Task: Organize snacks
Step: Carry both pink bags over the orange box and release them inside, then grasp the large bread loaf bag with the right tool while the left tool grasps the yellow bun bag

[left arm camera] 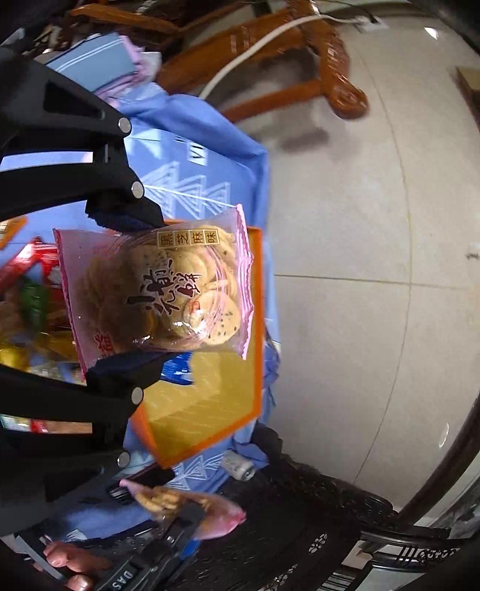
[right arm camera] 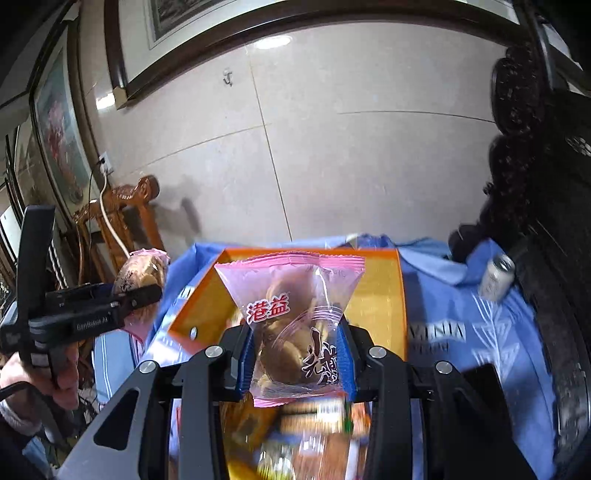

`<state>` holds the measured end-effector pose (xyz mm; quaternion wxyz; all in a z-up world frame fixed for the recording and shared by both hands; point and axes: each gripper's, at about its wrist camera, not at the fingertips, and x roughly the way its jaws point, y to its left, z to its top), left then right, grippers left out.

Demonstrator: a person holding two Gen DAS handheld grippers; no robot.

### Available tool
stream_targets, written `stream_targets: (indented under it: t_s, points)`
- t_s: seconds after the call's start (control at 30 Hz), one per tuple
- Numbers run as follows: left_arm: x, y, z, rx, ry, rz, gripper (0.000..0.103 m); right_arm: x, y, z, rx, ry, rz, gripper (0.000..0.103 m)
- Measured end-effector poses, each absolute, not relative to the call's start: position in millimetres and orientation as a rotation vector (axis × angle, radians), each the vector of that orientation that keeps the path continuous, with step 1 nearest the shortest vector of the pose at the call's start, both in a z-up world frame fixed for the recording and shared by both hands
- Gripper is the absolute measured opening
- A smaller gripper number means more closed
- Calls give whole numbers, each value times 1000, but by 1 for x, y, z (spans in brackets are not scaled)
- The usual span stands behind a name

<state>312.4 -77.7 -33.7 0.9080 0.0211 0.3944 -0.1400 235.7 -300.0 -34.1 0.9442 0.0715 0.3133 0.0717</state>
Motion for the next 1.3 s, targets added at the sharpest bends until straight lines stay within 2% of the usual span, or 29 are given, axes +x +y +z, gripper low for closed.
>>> stream_targets:
  t_s: [0.07,0.13,0.17,0.2,0.23,0.53,0.83,1.17,1.3]
  points:
    - [329,-86,-32,51,817,-292,52,253,-300,-35,142,639,146,38]
    - [347,-95,-35,64,836,-295,55,268,-302,-38,151,648,145,43]
    - [353,-97,-38,73,845,-286,62,279,-302,-41,154,661,148,68]
    - [358,-98,-41,85,844,-258,82,284,-302,-43,149,668,135,85]
    - [361,-99,-42,92,833,-219,98,288,-302,-44,140,661,102,99]
    - [367,-95,-53,88,840,-185,98,290,-295,-53,152,671,112,99]
    - [333,-81,-47,35,842,-191,99,256,-294,-56,171,711,112,100]
    - [258,-39,-89,-59,893,-167,99,185,-289,-126,193,952,113,100]
    - [237,-34,-112,9,946,-138,99,181,-282,-158,149,1022,106,100]
